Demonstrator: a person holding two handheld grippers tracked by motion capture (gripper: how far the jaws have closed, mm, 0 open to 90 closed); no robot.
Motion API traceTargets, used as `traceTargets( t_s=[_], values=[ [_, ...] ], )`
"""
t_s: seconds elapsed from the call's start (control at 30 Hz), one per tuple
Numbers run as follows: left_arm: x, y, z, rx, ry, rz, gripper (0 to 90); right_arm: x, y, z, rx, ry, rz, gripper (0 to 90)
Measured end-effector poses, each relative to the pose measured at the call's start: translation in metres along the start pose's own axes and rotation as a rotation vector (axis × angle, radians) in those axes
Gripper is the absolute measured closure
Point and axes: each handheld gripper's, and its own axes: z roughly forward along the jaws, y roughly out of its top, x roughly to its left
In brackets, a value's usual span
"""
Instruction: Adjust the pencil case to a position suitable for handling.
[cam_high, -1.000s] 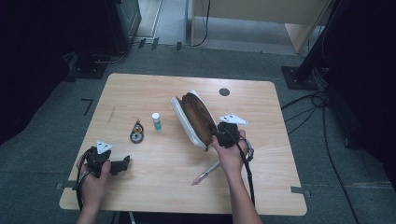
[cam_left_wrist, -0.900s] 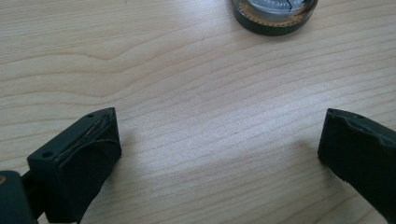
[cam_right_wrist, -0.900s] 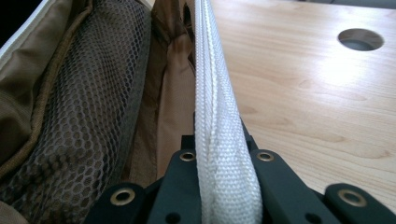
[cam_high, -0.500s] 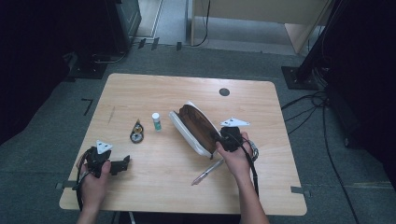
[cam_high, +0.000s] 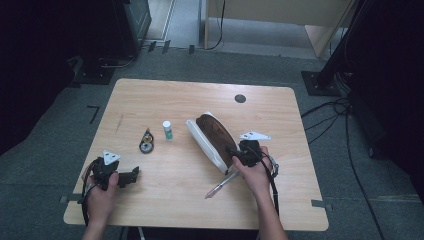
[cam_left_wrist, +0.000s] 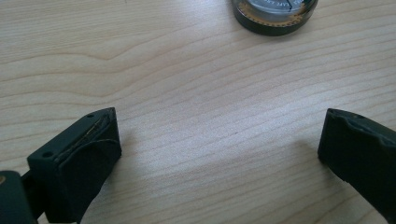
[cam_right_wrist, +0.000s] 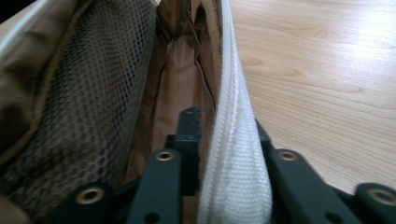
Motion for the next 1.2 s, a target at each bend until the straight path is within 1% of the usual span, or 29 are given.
traceTargets(
  t_s=[0.03, 0.2, 0.47, 0.5, 0.53, 0.57, 0.6, 0.63, 0.73, 0.83, 1.0, 1.1, 1.17, 1.2],
  values=[
    [0.000, 0.000, 0.000, 0.000, 0.000, 0.000, 0.0, 0.000, 0.000, -0.001, -0.006, 0.010, 0.004, 69.1],
    [0.000, 0.000, 0.000, 0.000, 0.000, 0.000, 0.0, -0.002, 0.003, -0.010, -0.030, 0.018, 0.007, 61.4],
    [0.000, 0.000, 0.000, 0.000, 0.000, 0.000, 0.0, -0.005, 0.003, -0.036, -0.077, 0.027, -0.006, 54.7],
    [0.000, 0.000, 0.000, 0.000, 0.000, 0.000, 0.0, -0.005, 0.003, -0.036, -0.077, 0.027, -0.006, 54.7],
    [0.000, 0.000, 0.000, 0.000, 0.000, 0.000, 0.0, -0.006, 0.001, -0.045, -0.093, 0.036, -0.002, 53.3],
    [0.000, 0.000, 0.000, 0.000, 0.000, 0.000, 0.0, -0.006, 0.001, -0.045, -0.093, 0.036, -0.002, 53.3],
    [0.000, 0.000, 0.000, 0.000, 0.000, 0.000, 0.0, -0.008, -0.002, -0.052, -0.102, 0.051, -0.006, 51.5],
    [0.000, 0.000, 0.000, 0.000, 0.000, 0.000, 0.0, -0.009, -0.004, -0.055, -0.100, 0.059, -0.013, 50.3],
    [0.000, 0.000, 0.000, 0.000, 0.000, 0.000, 0.0, -0.012, -0.013, -0.064, -0.088, 0.053, -0.049, 48.9],
    [0.000, 0.000, 0.000, 0.000, 0.001, 0.001, 0.0, -0.018, -0.024, -0.069, -0.094, 0.066, -0.059, 48.1],
    [0.000, -0.002, -0.002, 0.000, 0.001, 0.002, 0.0, -0.029, -0.044, -0.070, -0.098, 0.088, -0.054, 48.2],
    [0.000, -0.002, -0.003, 0.006, 0.000, -0.008, 0.0, -0.033, -0.053, -0.068, -0.098, 0.099, -0.054, 48.9],
    [0.000, -0.003, -0.005, 0.011, 0.004, -0.003, 0.0, -0.035, -0.059, -0.067, -0.091, 0.109, -0.040, 49.3],
    [-0.001, -0.003, -0.006, 0.008, 0.008, -0.001, 0.0, -0.036, -0.061, -0.066, -0.092, 0.111, -0.041, 49.5]
  ],
)
